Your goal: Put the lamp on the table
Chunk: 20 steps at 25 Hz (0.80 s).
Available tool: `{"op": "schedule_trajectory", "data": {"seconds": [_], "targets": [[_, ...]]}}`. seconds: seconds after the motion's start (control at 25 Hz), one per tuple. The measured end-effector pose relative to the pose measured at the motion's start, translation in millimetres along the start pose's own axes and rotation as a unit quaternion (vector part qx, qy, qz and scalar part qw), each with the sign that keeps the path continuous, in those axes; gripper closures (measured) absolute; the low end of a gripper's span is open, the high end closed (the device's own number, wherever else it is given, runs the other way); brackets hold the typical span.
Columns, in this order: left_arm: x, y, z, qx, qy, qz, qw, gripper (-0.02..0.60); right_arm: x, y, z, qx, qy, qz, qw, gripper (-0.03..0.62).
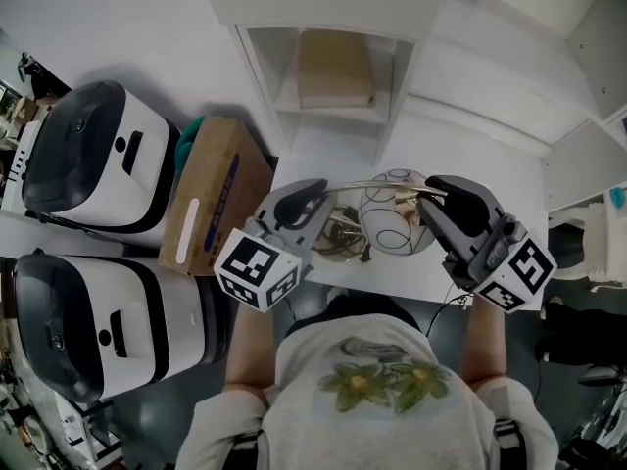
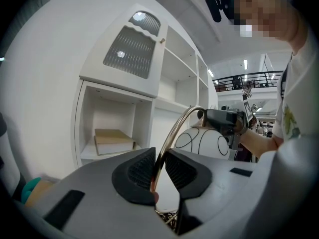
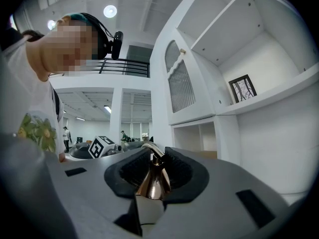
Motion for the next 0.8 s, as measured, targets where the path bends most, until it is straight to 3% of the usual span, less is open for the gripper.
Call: {"op": "schedule_trajectory", "data": {"seconds": [0.8], "targets": [[9, 8, 14, -0.009, 0.005, 0.010, 0.9999, 0.511, 12, 7, -12, 0.003, -0.002, 0.011, 1.000, 0.488]]}}
Point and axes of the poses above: the fingertips, and each gripper's own axes: x forward along the fingers, z to its left, y out of its underside, the point moved 10 cm from there along -x, backward along the fingers, and after that the axes turned 4 degrees about -y, right-handed, at the moved point
